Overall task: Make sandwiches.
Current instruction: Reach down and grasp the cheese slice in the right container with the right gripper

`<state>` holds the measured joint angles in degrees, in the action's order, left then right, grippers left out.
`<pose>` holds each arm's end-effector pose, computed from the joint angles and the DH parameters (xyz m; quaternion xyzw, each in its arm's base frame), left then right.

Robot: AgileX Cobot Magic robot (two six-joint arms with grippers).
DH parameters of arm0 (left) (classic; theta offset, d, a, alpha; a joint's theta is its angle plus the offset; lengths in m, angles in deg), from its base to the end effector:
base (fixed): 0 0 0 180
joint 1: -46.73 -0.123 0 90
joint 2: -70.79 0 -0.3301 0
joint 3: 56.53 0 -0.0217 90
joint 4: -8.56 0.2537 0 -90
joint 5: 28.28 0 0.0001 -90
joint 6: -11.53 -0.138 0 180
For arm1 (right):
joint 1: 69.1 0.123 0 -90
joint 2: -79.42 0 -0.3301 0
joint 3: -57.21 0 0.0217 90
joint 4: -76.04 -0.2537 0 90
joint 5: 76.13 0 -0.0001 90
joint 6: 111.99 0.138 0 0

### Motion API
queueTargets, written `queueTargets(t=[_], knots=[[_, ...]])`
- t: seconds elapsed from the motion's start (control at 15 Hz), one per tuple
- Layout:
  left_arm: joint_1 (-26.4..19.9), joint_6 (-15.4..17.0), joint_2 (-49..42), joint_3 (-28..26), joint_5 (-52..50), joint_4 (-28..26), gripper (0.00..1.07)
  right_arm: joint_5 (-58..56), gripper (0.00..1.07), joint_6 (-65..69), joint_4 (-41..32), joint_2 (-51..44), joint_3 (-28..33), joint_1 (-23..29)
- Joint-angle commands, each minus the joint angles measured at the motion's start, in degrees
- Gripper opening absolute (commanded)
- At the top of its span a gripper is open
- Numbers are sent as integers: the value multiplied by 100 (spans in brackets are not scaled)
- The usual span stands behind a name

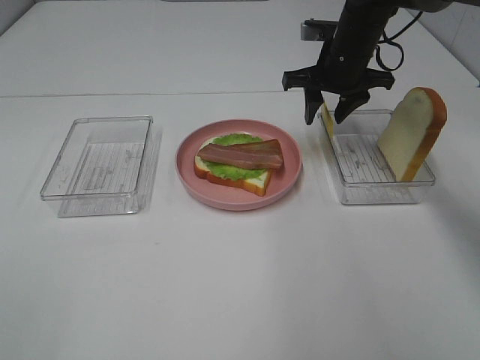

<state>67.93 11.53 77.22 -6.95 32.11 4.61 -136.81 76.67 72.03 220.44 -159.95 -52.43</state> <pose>-0.0090 -0.0054 0.2586 0.1575 0.8347 -0.1307 0.5113 0.5196 0.1644 0.1582 -0.0563 0.9888 0.0612 0.1240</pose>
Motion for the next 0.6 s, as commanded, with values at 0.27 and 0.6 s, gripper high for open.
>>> queueTargets(t=[0.27,0.6], knots=[[34,-34,-115,17,-57,6,76,-11,5,80,160,57,-23,-52],[34,-34,-115,17,-57,6,76,-160,0,80,138,-23,-23,-52]])
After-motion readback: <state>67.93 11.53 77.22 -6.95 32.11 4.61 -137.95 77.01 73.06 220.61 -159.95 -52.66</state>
